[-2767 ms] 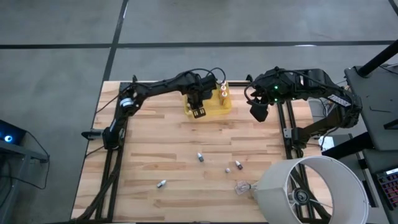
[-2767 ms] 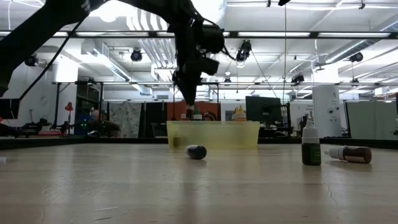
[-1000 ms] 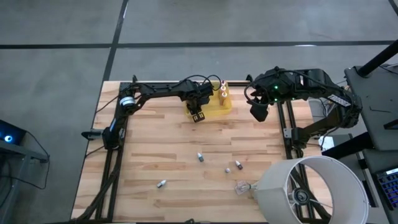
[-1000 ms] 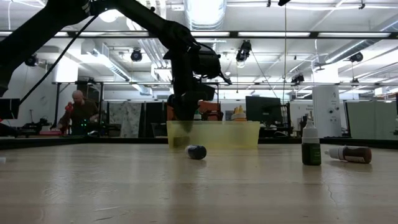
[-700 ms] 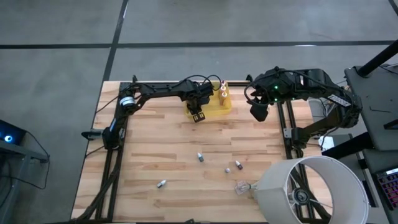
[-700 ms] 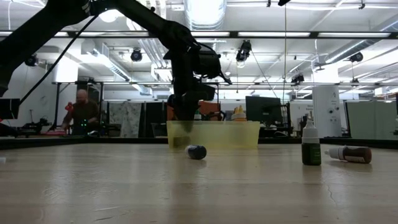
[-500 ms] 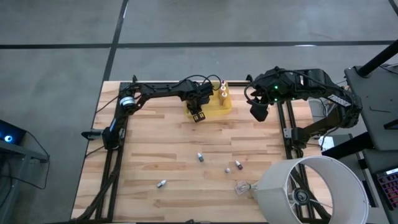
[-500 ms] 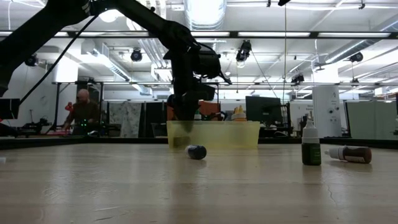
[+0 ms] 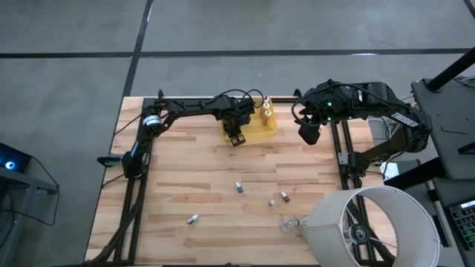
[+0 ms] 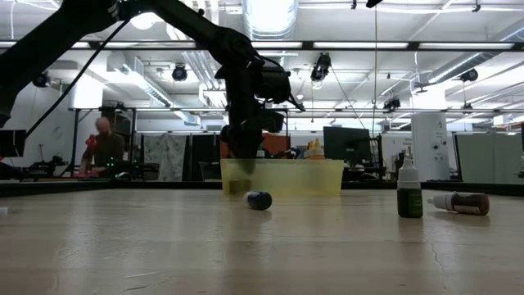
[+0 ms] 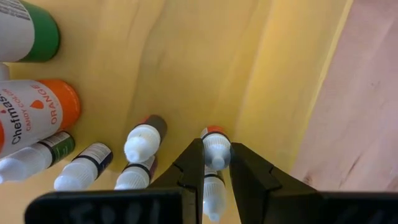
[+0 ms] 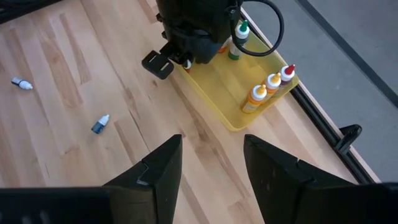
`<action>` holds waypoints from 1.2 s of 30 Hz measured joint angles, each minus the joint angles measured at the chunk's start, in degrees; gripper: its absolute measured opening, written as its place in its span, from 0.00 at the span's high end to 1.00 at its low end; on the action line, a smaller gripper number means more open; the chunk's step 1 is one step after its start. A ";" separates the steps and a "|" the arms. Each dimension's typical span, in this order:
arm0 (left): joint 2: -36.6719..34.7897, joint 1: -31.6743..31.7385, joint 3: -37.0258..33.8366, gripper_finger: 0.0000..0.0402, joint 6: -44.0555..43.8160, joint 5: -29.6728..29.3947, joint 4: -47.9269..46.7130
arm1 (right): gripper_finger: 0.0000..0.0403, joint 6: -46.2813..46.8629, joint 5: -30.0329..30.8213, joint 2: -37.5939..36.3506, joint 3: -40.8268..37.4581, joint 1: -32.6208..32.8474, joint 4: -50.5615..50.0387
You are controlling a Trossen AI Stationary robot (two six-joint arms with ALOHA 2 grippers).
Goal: Pick & Place food coloring
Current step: Put the small red food coloring bottle into the yellow bin, then put the small green food coloring bottle into the yellow bin
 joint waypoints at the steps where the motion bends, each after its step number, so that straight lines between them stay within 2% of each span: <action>1: 0.00 0.00 0.00 0.90 0.00 0.01 -0.04 | 0.59 -0.01 0.00 0.00 0.01 0.00 0.00; 10: 0.00 0.04 0.00 0.89 0.15 1.14 -0.37 | 0.59 0.00 0.00 0.00 0.02 -0.01 0.00; 20: 0.00 0.02 0.02 0.76 0.07 1.24 -1.76 | 0.59 -0.14 -0.02 0.00 0.00 -0.01 0.00; 36: 0.02 -0.15 7.26 0.75 0.20 1.14 -5.49 | 0.59 -1.09 -0.02 0.00 0.01 -0.01 0.04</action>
